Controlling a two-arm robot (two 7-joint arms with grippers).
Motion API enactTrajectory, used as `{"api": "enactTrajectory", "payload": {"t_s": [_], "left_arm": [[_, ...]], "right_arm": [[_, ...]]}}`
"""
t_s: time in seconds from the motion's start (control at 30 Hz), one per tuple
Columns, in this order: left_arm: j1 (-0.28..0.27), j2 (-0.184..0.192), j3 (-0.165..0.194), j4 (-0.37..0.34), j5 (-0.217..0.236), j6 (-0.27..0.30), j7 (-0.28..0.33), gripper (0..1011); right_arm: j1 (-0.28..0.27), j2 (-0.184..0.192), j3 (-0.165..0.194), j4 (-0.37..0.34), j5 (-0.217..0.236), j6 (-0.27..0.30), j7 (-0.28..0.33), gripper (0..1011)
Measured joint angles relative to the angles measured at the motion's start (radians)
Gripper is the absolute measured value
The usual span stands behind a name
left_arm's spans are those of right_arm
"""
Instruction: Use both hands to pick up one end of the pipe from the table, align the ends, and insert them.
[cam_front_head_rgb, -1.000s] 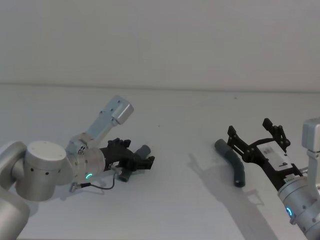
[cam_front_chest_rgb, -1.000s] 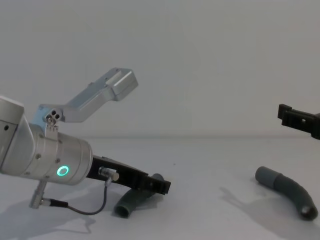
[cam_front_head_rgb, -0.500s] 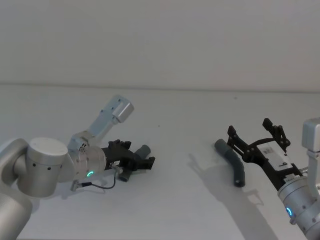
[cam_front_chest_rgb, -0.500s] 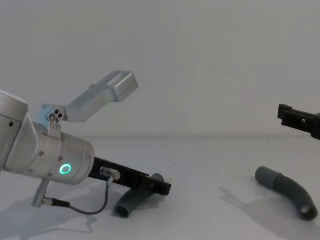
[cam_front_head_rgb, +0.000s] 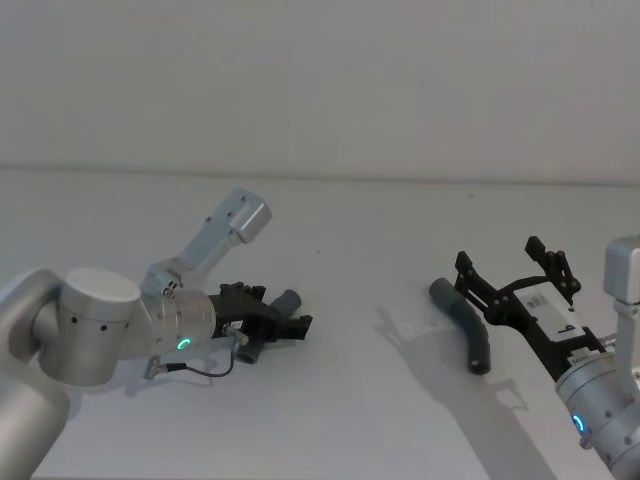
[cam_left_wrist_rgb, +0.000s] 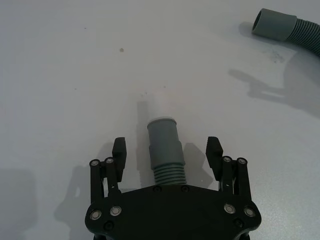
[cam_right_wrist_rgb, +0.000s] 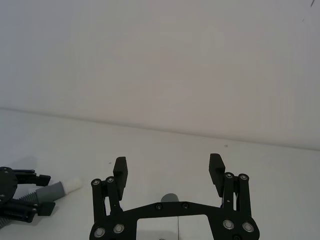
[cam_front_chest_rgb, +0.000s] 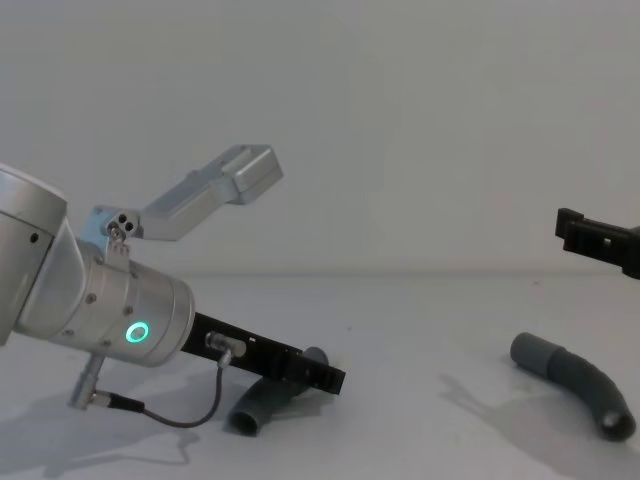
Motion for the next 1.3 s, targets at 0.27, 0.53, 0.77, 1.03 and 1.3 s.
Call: {"api": "enactTrajectory", "payload": {"t_s": [0.27,0.53,0.77,1.03,1.3], "left_arm": [[-0.006,-0.002,0.003,0.005,-0.002,0.012,-0.002,799],[-0.009,-0.003,0.004,0.007,-0.004,0.018,-0.003,575],[-0.011,-0.003,0.005,0.008,-0.004,0.021,-0.004,365],[-0.011,-0.004,0.006,0.009,-0.005,0.023,-0.004,360],[-0.012,-0.004,0.006,0.009,-0.005,0.024,-0.004,360]], "right_arm": [[0.0,0.0,0.0,0.0,0.0,0.0,0.0,1001],[0.0,0.0,0.0,0.0,0.0,0.0,0.0,1001],[0.0,0.0,0.0,0.0,0.0,0.0,0.0,1001],[0.001,0.0,0.0,0.0,0.0,0.0,0.001,1001],[0.024,0.026,-0.002,-0.003,-0.01,0.03,0.031,1001]]}}
